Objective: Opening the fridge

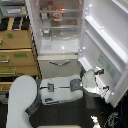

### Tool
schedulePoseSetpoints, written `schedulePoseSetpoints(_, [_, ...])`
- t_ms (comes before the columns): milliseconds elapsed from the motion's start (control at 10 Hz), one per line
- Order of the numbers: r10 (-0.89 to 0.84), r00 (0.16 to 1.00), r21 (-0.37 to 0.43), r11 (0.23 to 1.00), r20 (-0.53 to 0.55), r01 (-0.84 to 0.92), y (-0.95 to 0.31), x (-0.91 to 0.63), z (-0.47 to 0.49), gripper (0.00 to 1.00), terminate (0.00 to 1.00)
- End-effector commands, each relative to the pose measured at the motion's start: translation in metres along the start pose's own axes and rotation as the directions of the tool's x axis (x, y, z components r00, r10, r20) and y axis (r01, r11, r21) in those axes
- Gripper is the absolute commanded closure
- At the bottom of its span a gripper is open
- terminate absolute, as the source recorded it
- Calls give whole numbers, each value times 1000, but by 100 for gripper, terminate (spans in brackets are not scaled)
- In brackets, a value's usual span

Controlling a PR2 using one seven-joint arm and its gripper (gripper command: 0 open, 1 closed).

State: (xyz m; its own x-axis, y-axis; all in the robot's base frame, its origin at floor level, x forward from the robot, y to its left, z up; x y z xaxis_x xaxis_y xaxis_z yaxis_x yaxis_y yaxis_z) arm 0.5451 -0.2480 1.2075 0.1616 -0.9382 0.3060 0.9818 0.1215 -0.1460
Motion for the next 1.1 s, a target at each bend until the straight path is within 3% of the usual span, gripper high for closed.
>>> schedulePoseSetpoints(100, [355, 920, 153, 931, -166, -331, 154, -235, -39, 0, 0])
schedulePoseSetpoints(200, [385, 905, 141, 921, -179, -364, 161, -282, -37, 0, 0])
schedulePoseSetpoints(300, [495, 832, 211, 867, -252, -452, 189, -399, -44, 0, 0])
schedulePoseSetpoints(400, [640, 731, 255, 767, -235, -589, 227, -487, -44, 0, 0])
schedulePoseSetpoints(600, [757, 647, 245, 647, -93, -722, 247, -578, -6, 0, 0])
schedulePoseSetpoints(1100, [641, 725, 266, 674, 253, -689, 83, -554, 96, 0, 0])
